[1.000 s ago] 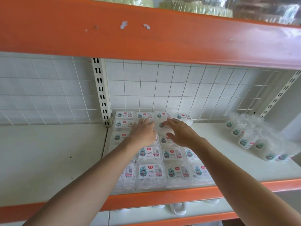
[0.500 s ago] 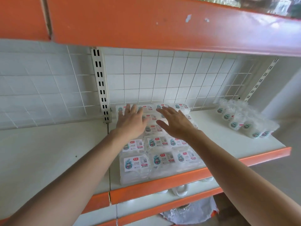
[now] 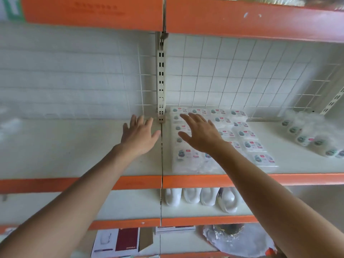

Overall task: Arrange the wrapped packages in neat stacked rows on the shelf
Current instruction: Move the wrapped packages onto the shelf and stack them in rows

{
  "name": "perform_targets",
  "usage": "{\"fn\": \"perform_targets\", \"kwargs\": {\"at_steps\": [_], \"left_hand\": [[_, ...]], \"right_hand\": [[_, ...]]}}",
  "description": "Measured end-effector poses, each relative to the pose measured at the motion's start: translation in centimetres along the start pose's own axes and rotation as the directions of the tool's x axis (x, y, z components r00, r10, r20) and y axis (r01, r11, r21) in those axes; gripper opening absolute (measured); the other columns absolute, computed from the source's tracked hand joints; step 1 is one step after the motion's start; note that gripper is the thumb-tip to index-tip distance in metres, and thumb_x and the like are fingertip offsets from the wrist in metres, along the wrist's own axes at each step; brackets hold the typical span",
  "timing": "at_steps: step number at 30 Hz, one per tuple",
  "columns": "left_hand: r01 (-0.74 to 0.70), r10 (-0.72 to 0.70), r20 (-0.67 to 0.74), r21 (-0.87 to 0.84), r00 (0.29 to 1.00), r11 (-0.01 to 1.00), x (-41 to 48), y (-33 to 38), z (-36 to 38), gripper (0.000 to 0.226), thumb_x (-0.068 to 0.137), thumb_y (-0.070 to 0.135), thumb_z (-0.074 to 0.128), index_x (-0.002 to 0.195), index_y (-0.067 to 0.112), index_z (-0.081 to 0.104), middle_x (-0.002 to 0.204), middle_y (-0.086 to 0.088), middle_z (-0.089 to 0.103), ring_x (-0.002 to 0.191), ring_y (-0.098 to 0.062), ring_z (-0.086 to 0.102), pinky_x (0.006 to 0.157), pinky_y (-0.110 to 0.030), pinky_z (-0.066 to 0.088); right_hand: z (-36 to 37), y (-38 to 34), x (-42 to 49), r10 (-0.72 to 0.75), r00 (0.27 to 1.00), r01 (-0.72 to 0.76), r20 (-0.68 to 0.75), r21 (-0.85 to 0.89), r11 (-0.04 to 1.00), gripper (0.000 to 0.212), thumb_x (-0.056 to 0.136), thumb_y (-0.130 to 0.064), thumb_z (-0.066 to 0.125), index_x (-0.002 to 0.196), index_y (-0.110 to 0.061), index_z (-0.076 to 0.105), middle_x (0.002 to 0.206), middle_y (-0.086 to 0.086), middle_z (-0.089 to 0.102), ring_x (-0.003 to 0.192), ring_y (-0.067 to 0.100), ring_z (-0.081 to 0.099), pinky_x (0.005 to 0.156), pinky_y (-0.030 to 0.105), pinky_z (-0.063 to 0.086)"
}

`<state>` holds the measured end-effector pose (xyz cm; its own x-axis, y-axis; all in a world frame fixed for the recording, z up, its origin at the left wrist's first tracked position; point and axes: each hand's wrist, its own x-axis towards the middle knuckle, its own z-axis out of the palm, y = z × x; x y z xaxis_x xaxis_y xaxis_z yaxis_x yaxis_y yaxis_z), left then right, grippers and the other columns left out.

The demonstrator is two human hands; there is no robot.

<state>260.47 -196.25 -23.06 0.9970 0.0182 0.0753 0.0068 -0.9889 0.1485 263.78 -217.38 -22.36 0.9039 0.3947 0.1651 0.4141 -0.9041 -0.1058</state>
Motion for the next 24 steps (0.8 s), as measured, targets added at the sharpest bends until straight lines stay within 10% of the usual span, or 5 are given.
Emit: {"fn": "perform_targets", "kwargs": {"at_steps": [24], "left_hand": [[0.321, -0.318, -0.052, 0.045, 0.947, 0.946, -10.3, -29.9, -4.2, 0.059, 0.100, 0.046, 0.033, 0.149, 0.014, 0.023, 0.157, -0.010, 0.016, 0.147, -0.030, 0.003, 0.116, -0.051, 0.016]], "right_hand": [[7.3, -31.7, 7.6, -0.304, 0.951, 0.299, 0.051, 0.083, 0.951, 0.064, 0.097, -0.040, 0.046, 0.152, -0.031, 0.015, 0.159, 0.002, 0.018, 0.147, 0.021, 0.015, 0.116, 0.051, 0.021]]}}
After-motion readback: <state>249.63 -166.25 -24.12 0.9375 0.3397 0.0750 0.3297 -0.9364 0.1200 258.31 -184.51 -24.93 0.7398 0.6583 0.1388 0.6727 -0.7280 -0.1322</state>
